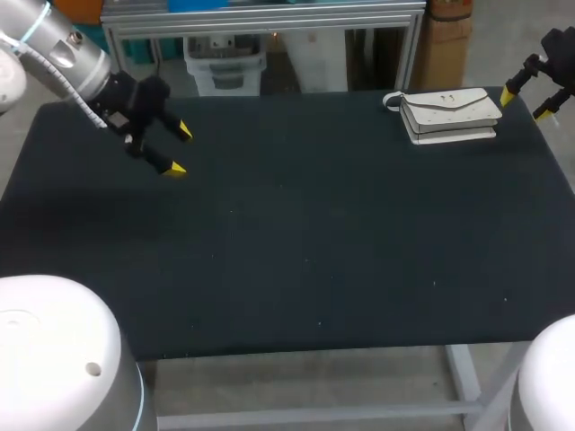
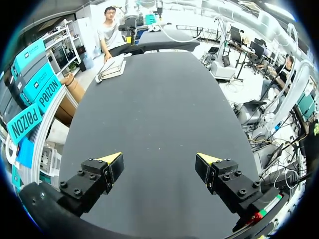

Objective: Pick up the bag, open it, inspect its contents, close it, and place it on the opposite side

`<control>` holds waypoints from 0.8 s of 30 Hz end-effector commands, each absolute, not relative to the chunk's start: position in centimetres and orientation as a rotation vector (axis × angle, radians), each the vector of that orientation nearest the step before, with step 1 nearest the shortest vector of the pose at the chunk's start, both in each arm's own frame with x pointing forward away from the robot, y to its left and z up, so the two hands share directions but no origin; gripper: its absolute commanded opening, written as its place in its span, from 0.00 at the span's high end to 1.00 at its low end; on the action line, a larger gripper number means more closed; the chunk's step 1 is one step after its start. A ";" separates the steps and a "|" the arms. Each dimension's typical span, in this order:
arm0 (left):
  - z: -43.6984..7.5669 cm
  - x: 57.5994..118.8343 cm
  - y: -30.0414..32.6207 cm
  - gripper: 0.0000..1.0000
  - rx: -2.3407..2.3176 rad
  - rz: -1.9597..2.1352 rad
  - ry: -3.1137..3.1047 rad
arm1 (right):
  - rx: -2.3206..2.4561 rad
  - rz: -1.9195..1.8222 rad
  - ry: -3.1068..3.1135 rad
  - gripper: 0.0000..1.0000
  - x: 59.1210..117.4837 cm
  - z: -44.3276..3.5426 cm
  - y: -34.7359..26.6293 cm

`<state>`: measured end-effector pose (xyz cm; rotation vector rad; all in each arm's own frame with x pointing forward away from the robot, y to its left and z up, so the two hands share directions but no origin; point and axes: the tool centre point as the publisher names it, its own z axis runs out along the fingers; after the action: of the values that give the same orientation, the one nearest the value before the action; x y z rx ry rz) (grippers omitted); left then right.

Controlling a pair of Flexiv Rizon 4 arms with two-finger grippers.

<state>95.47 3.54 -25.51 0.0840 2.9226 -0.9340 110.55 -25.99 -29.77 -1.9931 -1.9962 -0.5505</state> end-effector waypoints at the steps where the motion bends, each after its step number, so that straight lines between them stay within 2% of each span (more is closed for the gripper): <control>1: -25.7 95.6 3.4 0.00 0.088 -0.929 2.920 | -1.997 -0.555 -1.997 0.00 110.3 -29.8 -25.9; 13: -26.1 96.1 2.8 0.00 0.040 -0.957 2.900 | -2.048 -0.727 -2.121 0.00 113.1 -31.4 -27.9; 24: -27.5 96.4 2.6 0.00 0.045 -1.025 2.903 | -1.973 -0.755 -2.111 0.00 115.5 -33.7 -27.2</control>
<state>96.00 2.41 -27.06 0.0371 2.9058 -1.0038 114.14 -26.86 -33.19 -1.9995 -2.1203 -0.7725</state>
